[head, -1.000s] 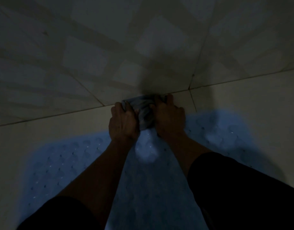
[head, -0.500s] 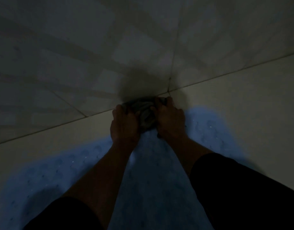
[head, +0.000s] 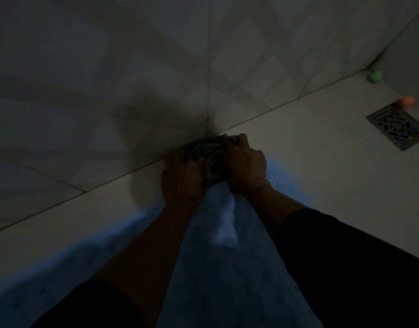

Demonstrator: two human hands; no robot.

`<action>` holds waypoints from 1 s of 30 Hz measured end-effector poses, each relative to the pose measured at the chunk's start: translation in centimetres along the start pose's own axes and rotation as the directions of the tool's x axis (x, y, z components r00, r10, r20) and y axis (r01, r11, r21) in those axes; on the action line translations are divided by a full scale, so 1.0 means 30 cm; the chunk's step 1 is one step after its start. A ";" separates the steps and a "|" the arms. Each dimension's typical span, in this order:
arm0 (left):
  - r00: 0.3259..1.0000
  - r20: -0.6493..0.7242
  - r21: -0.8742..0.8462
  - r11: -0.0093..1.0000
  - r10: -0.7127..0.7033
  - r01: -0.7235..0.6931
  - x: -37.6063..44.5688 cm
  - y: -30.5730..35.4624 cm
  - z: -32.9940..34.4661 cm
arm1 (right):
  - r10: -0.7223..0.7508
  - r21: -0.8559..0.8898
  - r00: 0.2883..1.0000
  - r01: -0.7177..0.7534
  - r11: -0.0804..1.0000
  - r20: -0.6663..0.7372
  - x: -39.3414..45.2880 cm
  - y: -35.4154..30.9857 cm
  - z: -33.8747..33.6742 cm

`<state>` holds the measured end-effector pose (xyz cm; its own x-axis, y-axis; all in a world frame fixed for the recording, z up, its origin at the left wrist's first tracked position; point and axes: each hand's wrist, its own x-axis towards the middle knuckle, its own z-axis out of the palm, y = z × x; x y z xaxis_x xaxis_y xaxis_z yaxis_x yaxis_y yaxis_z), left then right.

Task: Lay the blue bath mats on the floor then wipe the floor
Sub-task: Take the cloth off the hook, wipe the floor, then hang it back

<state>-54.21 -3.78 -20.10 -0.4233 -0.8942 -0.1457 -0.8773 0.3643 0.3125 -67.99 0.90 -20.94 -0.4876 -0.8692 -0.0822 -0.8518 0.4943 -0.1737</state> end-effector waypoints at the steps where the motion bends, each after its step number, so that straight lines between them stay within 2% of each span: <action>1: 1.000 -0.011 0.019 1.000 0.019 -0.019 0.007 0.020 0.005 | -0.005 0.000 1.000 0.005 1.000 0.002 0.012 0.022 -0.005; 4: 0.995 -0.042 0.030 0.995 0.094 -0.092 0.027 0.081 0.032 | 0.010 -0.002 1.000 -0.010 1.000 0.008 0.044 0.090 -0.026; 15: 0.984 -0.055 0.134 0.978 0.169 -0.161 0.135 0.369 0.123 | 0.038 0.059 0.995 -0.032 0.998 -0.093 0.150 0.370 -0.055; 22: 0.972 -0.052 0.217 0.952 0.231 -0.215 0.213 0.565 0.204 | 0.131 0.005 0.981 -0.132 0.991 -0.144 0.208 0.580 -0.073; 26: 0.946 -0.162 0.213 0.946 0.280 -0.244 0.240 0.667 0.244 | 0.191 0.041 0.969 -0.187 0.982 -0.154 0.219 0.684 -0.089; 30: 0.964 -0.052 0.219 0.945 0.260 -0.243 0.262 0.750 0.260 | 0.254 0.064 0.956 -0.247 0.967 -0.145 0.212 0.760 -0.101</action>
<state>-79.04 -0.58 -21.55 -0.6245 -0.7810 -0.0108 -0.7757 0.6186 0.1250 -91.09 6.70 -22.46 -0.7106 -0.7033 0.0193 -0.6905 0.6919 -0.2107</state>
